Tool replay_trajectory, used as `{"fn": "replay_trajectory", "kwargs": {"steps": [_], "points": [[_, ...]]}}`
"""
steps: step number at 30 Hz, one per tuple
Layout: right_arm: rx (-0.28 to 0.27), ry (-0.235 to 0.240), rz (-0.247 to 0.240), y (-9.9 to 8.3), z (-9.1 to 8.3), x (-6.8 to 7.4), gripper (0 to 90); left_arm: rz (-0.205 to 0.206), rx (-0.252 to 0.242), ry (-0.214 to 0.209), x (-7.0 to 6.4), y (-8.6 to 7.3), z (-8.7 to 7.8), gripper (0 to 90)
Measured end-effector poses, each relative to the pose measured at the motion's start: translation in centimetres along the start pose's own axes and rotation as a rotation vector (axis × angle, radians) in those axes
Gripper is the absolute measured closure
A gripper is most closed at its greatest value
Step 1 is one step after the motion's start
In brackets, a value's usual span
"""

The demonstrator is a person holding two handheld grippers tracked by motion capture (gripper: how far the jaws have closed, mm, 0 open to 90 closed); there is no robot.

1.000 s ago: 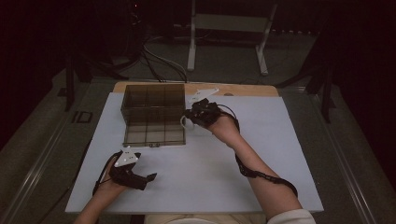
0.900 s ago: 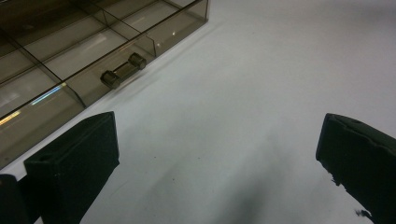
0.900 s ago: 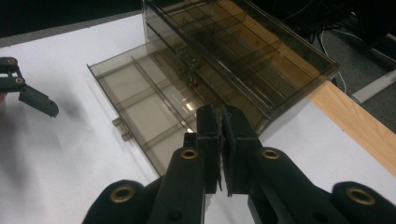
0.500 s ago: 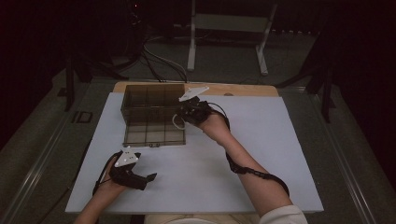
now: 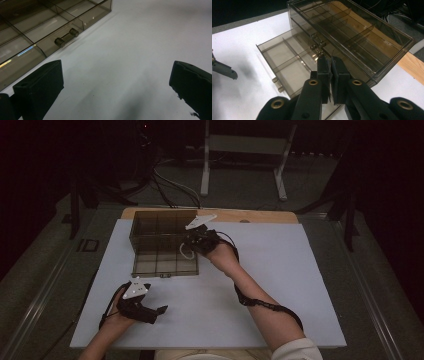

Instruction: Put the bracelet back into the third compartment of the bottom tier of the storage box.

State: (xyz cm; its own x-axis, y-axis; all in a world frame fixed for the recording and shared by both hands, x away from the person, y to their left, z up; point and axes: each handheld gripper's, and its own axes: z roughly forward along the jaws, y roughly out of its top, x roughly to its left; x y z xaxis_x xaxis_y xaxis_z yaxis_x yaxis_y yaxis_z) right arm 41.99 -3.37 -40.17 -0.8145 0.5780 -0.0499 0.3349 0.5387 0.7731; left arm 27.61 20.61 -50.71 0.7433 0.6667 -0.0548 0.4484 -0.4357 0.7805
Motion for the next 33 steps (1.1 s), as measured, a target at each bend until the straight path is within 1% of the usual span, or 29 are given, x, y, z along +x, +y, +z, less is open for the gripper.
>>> {"fn": "replay_trajectory", "kwargs": {"steps": [3,6,13,16,19,25,33], "points": [[0.002,-0.011,0.008,-0.2,0.4,0.1,86.2,0.004,0.002,0.002,0.0,0.0,0.0,0.7],[0.008,-0.021,0.002,-0.3,0.7,0.3,86.1,0.006,0.003,0.003,0.0,0.0,0.0,0.7],[0.021,-0.028,0.008,-0.7,1.5,0.5,86.1,0.002,0.001,0.002,0.0,0.0,0.0,0.7],[0.023,-0.026,0.013,-0.9,1.8,0.6,86.2,0.007,0.007,0.005,0.0,0.0,0.0,0.7],[0.028,-0.017,0.027,-1.3,2.2,0.6,86.2,0.008,0.007,0.004,-0.1,0.0,0.0,0.7],[0.043,-0.012,0.037,-1.9,3.1,0.8,86.1,0.006,0.003,0.003,0.0,0.0,0.0,0.7],[0.055,-0.011,0.031,-2.2,3.8,1.2,86.1,0.005,0.000,0.004,0.0,0.0,0.0,0.7]]}}
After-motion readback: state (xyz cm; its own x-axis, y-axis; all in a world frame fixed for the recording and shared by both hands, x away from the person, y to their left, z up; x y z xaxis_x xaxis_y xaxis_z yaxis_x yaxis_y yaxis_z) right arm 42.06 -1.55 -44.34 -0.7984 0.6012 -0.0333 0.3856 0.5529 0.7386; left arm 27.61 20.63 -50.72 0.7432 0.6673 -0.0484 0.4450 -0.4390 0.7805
